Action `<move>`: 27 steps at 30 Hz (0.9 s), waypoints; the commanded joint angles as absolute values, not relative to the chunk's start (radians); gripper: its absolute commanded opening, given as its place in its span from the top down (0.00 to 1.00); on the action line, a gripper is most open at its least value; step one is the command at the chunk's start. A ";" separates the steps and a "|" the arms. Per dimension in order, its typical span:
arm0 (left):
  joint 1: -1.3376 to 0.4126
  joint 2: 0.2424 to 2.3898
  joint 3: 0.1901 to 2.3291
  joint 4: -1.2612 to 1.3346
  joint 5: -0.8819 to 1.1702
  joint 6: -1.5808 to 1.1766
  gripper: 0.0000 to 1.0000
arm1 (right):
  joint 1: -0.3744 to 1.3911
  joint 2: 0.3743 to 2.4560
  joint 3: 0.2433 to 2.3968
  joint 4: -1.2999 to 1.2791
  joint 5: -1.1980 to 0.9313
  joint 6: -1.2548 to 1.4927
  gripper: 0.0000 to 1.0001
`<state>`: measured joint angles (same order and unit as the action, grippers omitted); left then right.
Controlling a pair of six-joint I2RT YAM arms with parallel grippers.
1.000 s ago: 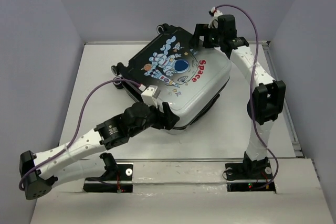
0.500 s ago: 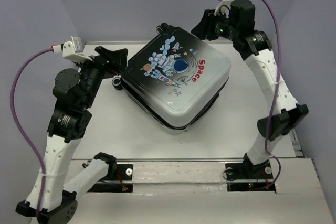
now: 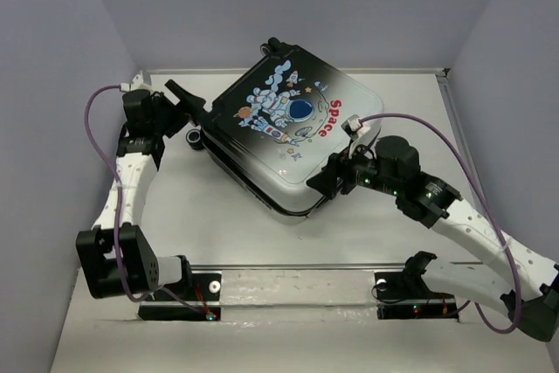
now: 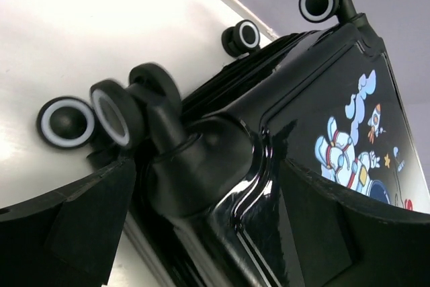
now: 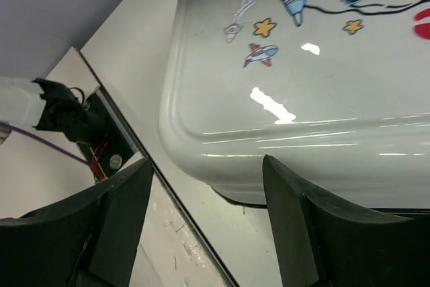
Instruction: Pack the luggage
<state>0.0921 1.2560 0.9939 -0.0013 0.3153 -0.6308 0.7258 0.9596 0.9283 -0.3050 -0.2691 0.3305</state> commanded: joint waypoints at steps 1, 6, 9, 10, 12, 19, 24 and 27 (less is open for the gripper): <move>0.094 1.383 1.095 0.120 0.439 -0.664 0.01 | 0.811 0.890 0.847 -0.186 -0.184 0.379 0.28; 0.091 1.466 1.088 0.161 0.463 -0.690 0.01 | 0.831 0.868 0.822 -0.183 -0.167 0.390 0.27; 0.089 1.497 1.089 0.173 0.454 -0.696 0.01 | 0.841 0.848 0.819 -0.184 -0.166 0.393 0.27; 0.089 1.511 1.089 0.175 0.451 -0.698 0.01 | 0.841 0.836 0.819 -0.186 -0.164 0.393 0.27; 0.086 1.522 1.083 0.186 0.449 -0.703 0.02 | 0.841 0.825 0.821 -0.190 -0.158 0.393 0.26; 0.080 1.557 1.069 0.236 0.451 -0.742 0.05 | 0.850 0.813 0.824 -0.213 -0.144 0.399 0.26; 0.080 1.581 1.066 0.301 0.449 -0.793 0.23 | 0.859 0.801 0.828 -0.224 -0.135 0.403 0.26; 0.078 1.597 1.077 0.331 0.452 -0.804 0.41 | 0.868 0.796 0.828 -0.233 -0.130 0.405 0.26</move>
<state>0.0860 1.5906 1.0626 0.2268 0.4145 -0.7609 0.8528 0.8211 0.8162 -0.2543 -0.1585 0.3973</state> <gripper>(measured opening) 0.703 0.739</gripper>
